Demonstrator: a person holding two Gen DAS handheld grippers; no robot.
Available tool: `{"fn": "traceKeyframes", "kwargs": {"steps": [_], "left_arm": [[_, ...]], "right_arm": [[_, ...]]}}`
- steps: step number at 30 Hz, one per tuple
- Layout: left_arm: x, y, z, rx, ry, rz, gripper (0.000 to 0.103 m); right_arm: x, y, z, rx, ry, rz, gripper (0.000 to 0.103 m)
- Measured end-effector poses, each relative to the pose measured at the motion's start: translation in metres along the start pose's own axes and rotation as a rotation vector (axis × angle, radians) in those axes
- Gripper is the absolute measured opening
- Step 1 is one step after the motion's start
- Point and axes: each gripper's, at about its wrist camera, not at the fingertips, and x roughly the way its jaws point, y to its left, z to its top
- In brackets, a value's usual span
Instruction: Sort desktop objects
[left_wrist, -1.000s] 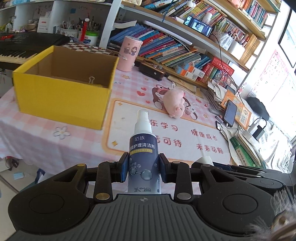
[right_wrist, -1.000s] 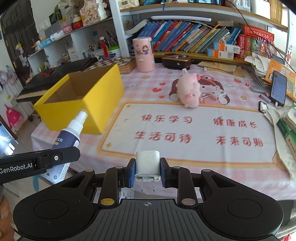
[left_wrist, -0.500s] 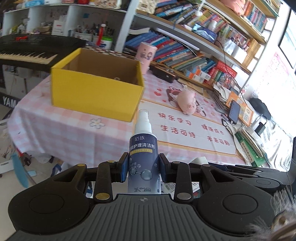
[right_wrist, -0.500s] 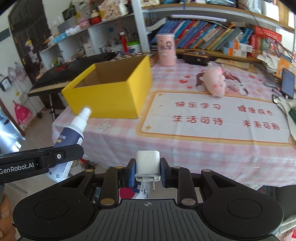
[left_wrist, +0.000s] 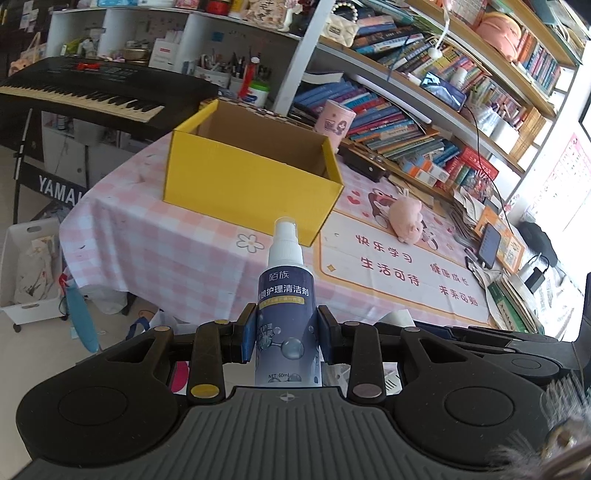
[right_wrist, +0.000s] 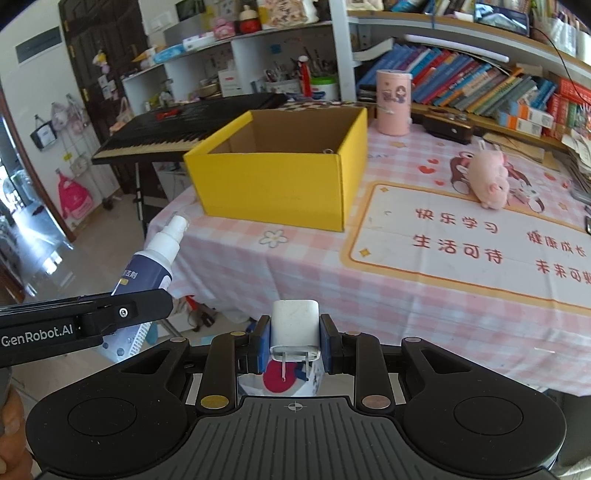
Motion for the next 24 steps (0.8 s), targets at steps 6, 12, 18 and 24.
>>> {"fn": "traceKeyframes", "kwargs": {"steps": [6, 12, 18, 24], "left_arm": [[-0.004, 0.007, 0.001, -0.007, -0.008, 0.0, 0.031], [-0.004, 0.012, 0.003, -0.016, -0.013, 0.004, 0.031], [-0.001, 0.012, 0.004, -0.017, -0.008, 0.006, 0.031], [0.003, 0.014, 0.005, -0.024, 0.004, 0.008, 0.031]], "right_arm": [[0.003, 0.009, 0.001, -0.008, 0.005, 0.002, 0.026], [0.005, 0.014, 0.004, -0.017, -0.001, 0.011, 0.026], [0.01, 0.016, 0.008, -0.027, 0.006, 0.018, 0.026], [0.013, 0.017, 0.007, -0.024, 0.018, 0.021, 0.026]]}}
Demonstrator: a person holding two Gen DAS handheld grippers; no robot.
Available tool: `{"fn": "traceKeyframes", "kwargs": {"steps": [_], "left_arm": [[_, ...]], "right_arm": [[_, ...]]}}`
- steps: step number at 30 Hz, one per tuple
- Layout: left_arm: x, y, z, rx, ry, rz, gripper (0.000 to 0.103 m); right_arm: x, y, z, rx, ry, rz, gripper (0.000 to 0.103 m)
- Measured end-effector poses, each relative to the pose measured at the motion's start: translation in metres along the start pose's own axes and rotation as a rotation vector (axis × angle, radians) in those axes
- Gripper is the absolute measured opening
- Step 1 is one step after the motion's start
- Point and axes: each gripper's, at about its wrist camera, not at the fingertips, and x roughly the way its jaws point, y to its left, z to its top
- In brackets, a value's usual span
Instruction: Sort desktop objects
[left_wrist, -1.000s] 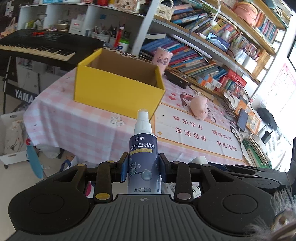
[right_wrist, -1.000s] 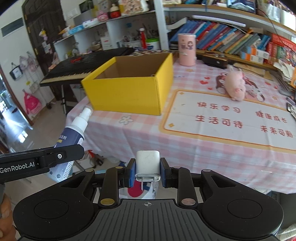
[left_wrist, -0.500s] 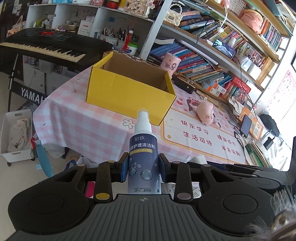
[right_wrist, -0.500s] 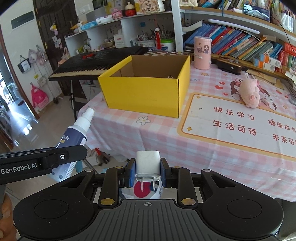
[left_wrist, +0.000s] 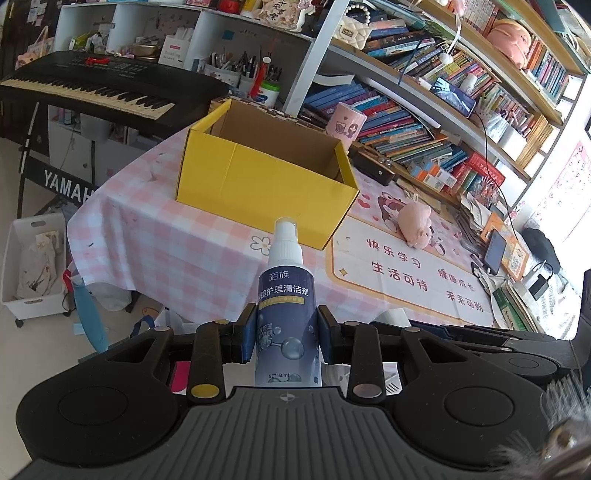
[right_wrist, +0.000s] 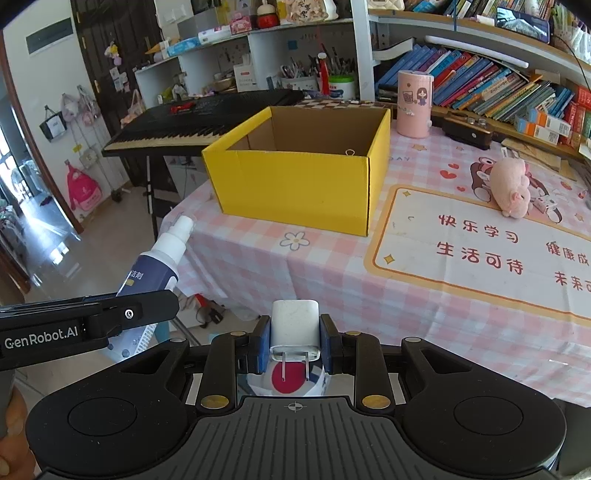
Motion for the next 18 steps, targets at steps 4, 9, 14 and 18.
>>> {"fn": "traceKeyframes", "kwargs": {"steps": [4, 9, 14, 18], "left_arm": [[0.005, -0.001, 0.0, 0.003, 0.014, -0.006, 0.031], [0.012, -0.004, 0.002, 0.011, 0.029, -0.012, 0.031], [0.021, -0.006, 0.008, 0.013, 0.032, -0.004, 0.031], [0.028, -0.006, 0.017, 0.013, 0.024, 0.009, 0.031]], "right_arm": [[0.001, -0.001, -0.001, 0.003, 0.008, -0.002, 0.026], [0.005, -0.006, 0.0, 0.016, 0.016, -0.008, 0.026], [0.011, -0.01, 0.005, 0.02, 0.022, -0.007, 0.026], [0.018, -0.014, 0.013, 0.015, 0.022, 0.001, 0.026]]}}
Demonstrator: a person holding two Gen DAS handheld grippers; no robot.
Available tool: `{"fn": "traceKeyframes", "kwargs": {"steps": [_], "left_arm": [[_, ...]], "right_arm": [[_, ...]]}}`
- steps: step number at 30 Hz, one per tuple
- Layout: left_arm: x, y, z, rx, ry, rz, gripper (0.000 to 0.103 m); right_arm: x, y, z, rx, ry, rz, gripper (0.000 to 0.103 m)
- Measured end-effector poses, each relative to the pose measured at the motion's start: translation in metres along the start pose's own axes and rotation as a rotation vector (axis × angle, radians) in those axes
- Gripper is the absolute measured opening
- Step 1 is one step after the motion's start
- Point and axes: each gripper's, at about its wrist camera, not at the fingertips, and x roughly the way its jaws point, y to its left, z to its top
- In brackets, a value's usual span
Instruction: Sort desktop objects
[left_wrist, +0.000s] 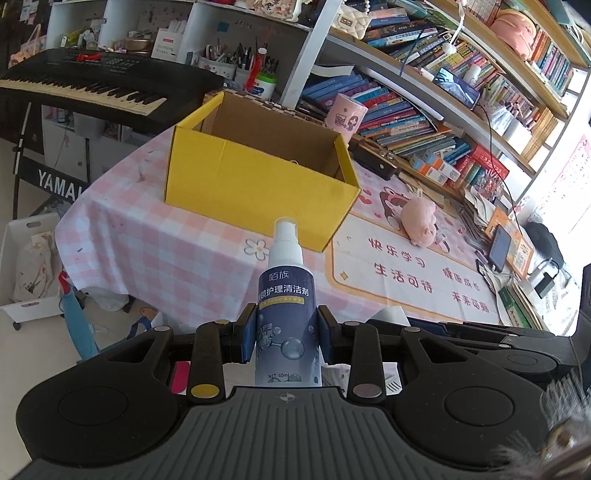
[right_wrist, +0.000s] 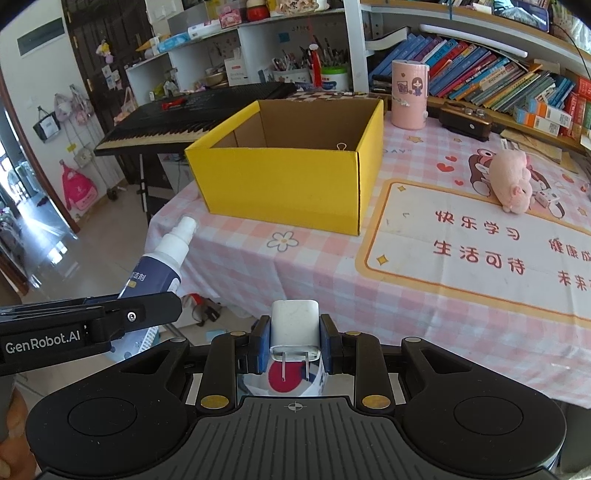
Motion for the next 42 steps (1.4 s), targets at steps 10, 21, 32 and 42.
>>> {"fn": "traceKeyframes", "kwargs": {"steps": [10, 21, 32, 42], "left_arm": [[0.025, -0.003, 0.043, 0.001, -0.057, 0.048, 0.031], [0.062, -0.014, 0.11, -0.032, -0.141, 0.078, 0.031], [0.134, -0.021, 0.181, 0.026, -0.158, 0.165, 0.031], [0.217, 0.0, 0.205, 0.11, -0.007, 0.327, 0.031]], "right_arm": [[0.023, -0.012, 0.047, -0.043, -0.042, 0.042, 0.026], [0.046, -0.036, 0.121, -0.093, -0.127, 0.107, 0.026], [0.09, -0.049, 0.191, -0.17, -0.19, 0.148, 0.026], [0.199, -0.029, 0.219, -0.475, 0.009, 0.112, 0.026]]}}
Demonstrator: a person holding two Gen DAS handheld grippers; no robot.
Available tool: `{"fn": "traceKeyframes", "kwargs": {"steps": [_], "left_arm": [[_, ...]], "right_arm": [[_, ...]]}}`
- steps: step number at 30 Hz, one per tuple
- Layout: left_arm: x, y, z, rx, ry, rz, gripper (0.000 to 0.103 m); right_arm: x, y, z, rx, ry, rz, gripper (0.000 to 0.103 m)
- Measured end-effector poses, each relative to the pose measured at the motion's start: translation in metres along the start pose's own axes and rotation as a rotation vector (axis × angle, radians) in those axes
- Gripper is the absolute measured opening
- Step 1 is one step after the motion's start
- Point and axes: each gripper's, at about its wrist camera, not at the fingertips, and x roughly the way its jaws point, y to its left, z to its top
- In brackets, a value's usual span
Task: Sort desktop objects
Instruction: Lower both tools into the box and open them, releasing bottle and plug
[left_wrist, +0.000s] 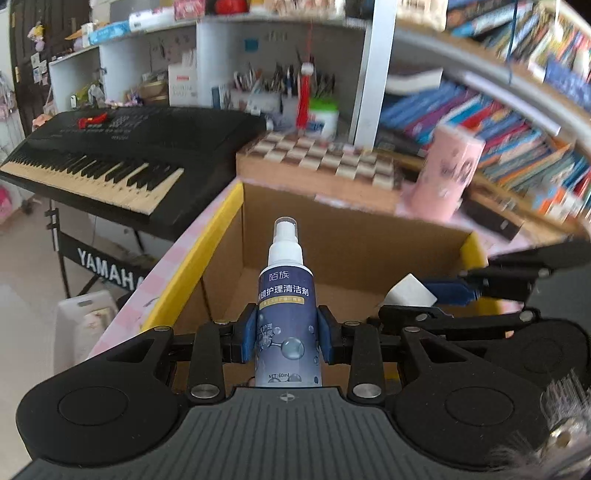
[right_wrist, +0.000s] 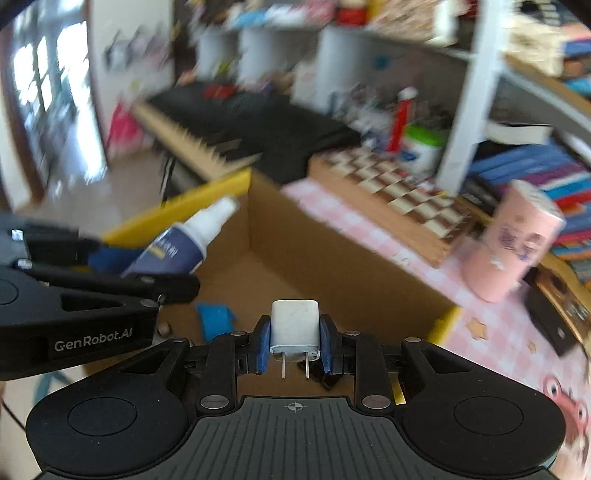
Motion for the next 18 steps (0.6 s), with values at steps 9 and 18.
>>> {"fn": "traceKeyframes", "kwargs": {"steps": [9, 18], "left_arm": [[0.041, 0.004, 0.001, 0.012, 0.155, -0.007, 0.031], [0.047, 0.001, -0.002, 0.041, 0.192, -0.02, 0.032]], "right_arm": [[0.055, 0.008, 0.003, -0.15, 0.209, 0.057, 0.026], [0.06, 0.022, 0.002, -0.251, 0.274, 0.039, 0.026]]}}
